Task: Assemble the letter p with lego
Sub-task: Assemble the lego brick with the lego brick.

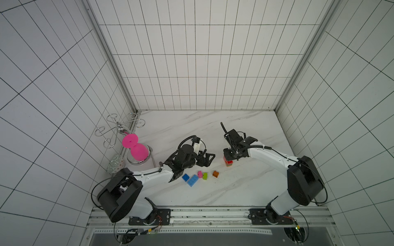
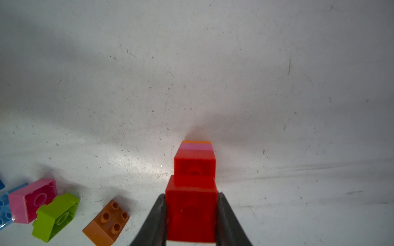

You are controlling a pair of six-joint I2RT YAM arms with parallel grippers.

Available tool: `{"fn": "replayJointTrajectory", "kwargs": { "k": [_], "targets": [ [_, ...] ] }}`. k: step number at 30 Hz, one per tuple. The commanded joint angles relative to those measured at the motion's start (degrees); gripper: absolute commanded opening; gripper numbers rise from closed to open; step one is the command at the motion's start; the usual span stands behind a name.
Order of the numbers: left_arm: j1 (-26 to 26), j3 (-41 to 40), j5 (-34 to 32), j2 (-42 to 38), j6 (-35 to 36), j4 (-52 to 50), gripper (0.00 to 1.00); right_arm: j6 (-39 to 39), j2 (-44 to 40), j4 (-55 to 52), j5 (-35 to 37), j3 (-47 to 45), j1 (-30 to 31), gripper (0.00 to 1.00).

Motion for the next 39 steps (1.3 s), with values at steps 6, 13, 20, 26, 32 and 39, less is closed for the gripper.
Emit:
{"fn": "replayJointTrajectory", "kwargs": {
  "k": [6,13,20,26,32,39],
  "targets": [
    [-0.14,0.57,-1.02,-1.53,0.98,-0.09,0.97,-0.77,1.55,-0.87,0.28,3.72,-0.12,0.00],
    [-0.12,0.50,-1.09,-1.60,1.07,-0.14,0.97,-0.97,3.15,-0.87,0.19,3.65,-0.12,0.00],
    [-0.11,0.46,-1.14,-1.60,1.07,-0.15,0.97,-0.88,3.00,-0.64,0.32,1.94,-0.08,0.00],
    [-0.09,0.48,-1.09,-1.50,1.07,-0.06,0.97,-1.24,4.02,-0.66,0.22,0.97,-0.08,0.00],
    [-0.06,0.47,-1.17,-1.43,1.16,-0.09,0.97,-0.89,5.83,-0.65,-0.52,-0.71,0.86,0.00],
    [-0.13,0.46,-1.21,-1.42,1.15,-0.04,0.97,0.17,8.09,-0.65,1.76,-1.83,2.40,0.00]
  ]
}}
